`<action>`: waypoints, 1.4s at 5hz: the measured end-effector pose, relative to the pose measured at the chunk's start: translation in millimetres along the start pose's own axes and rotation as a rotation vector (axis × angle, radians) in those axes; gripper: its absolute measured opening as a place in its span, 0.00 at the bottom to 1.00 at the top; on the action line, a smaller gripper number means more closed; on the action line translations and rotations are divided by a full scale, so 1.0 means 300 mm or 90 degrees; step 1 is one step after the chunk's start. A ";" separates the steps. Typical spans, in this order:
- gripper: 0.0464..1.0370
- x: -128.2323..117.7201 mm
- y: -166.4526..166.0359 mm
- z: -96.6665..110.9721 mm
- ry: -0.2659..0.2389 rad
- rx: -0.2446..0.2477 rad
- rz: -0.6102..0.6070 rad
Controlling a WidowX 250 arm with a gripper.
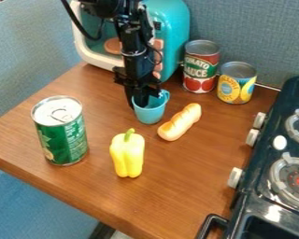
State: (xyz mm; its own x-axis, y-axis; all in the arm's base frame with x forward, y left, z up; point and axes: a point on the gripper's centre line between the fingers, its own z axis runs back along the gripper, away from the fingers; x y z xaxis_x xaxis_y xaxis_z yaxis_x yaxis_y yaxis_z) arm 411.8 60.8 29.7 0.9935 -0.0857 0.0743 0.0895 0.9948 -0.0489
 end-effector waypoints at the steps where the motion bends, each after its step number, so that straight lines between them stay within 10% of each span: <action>1: 0.32 -0.032 -0.010 -0.022 0.014 -0.017 0.022; 3: 0.91 -0.069 0.050 0.225 -0.096 -0.033 0.087; 5: 0.97 -0.184 0.050 0.418 -0.124 -0.015 0.069; 7: 0.96 -0.452 0.038 0.502 -0.049 0.082 -0.021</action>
State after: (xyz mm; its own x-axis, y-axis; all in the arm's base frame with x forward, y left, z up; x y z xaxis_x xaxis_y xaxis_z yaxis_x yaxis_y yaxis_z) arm 267.5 92.1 169.1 0.9815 -0.1197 0.1497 0.1081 0.9906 0.0833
